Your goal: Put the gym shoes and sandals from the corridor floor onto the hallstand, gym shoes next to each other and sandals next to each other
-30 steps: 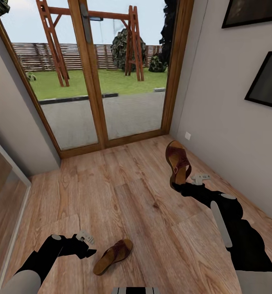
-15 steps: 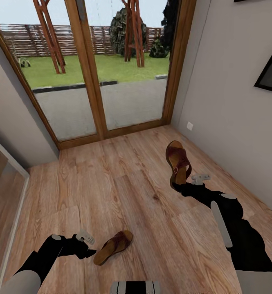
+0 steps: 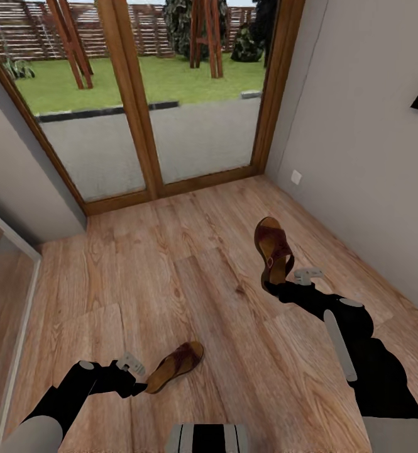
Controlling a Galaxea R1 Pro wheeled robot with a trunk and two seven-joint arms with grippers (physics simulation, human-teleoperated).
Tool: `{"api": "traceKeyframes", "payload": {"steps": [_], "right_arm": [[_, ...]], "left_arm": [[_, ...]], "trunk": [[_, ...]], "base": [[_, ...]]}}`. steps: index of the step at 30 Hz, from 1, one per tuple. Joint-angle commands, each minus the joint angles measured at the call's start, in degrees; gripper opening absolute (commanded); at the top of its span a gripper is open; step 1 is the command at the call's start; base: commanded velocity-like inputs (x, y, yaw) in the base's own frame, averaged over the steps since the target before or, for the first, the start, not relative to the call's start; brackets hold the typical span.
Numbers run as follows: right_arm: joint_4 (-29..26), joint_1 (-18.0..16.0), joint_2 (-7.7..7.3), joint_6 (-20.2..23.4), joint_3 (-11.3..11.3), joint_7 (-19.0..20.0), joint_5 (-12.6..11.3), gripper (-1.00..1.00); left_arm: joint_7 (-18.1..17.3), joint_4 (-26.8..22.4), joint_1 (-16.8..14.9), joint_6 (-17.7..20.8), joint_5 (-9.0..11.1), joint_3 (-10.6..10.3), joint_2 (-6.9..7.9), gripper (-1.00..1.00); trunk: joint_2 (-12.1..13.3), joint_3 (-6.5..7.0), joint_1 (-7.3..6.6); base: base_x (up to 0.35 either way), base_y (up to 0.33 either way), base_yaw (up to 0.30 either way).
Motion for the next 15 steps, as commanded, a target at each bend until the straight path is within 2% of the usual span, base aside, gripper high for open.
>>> {"api": "traceKeyframes", "payload": {"steps": [1,9,15], "right_arm": [[-0.06,-0.03,0.00,0.41,-0.03,-0.16,-0.65,-1.00],[-0.07,-0.03,0.00,0.41,-0.03,-0.15,-0.66,-1.00],[-0.07,-0.03,0.00,0.41,-0.03,-0.15,-0.60,-1.00]], "left_arm": [[-0.36,-0.11,-0.04,0.42,-0.19,0.29,-0.05,1.00],[-0.17,-0.22,-0.36,0.39,-0.24,0.13,-0.07,1.00],[1.51,-1.89,-0.45,0.50,-0.85,-0.59,-0.25,1.00]], "trunk": [[-0.03,-0.36,0.01],[-0.14,-2.87,0.22],[-0.14,-3.22,0.22]], "base": [[0.000,0.000,0.000],[0.000,0.000,0.000],[0.000,0.000,0.000]]}}
